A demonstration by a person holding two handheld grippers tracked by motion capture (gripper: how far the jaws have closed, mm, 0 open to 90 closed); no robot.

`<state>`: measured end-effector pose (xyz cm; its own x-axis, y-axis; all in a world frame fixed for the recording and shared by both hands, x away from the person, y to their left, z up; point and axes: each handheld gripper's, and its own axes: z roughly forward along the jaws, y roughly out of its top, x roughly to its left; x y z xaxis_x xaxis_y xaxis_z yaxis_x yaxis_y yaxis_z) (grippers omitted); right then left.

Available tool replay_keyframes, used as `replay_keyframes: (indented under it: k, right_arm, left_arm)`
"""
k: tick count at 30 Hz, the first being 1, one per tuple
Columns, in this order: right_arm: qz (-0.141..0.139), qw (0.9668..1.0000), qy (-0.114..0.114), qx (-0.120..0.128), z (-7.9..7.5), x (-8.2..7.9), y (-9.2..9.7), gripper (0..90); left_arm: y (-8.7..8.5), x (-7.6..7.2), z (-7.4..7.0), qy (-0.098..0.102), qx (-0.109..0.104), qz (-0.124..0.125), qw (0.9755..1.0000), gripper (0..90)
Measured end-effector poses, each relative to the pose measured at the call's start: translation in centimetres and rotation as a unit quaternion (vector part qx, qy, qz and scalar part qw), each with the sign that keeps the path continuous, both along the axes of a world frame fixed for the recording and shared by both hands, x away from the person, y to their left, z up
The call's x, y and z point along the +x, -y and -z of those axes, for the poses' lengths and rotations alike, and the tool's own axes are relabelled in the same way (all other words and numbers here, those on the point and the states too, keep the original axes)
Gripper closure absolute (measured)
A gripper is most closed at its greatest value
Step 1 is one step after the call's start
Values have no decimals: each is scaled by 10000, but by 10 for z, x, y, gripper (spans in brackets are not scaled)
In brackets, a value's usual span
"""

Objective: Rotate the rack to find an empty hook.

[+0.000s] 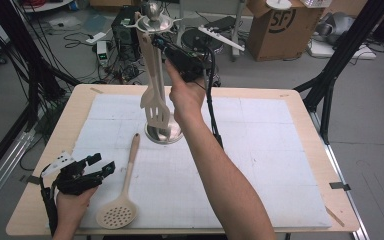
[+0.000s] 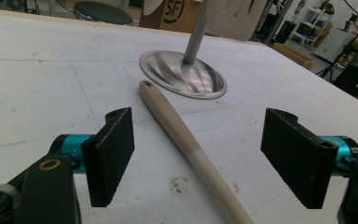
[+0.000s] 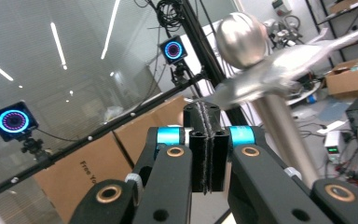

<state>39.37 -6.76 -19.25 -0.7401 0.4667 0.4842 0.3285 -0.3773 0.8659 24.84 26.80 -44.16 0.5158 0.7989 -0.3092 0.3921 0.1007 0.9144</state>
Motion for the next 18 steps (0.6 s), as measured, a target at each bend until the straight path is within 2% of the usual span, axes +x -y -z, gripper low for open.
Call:
replay_keyframes:
  k: [6,14,18]
  right_arm:
    - [205,9996,-188,-19,15,9,19,900]
    - [440,9988,-120,193,8,17,39,900]
    - [414,9991,-30,81,2,16,36,900]
  left_arm:
    - [0,0,-1,15,7,9,10000,261]
    - [1,0,0,12,11,-3,10000,261]
    - [0,0,0,-4,21,-11,10000,261]
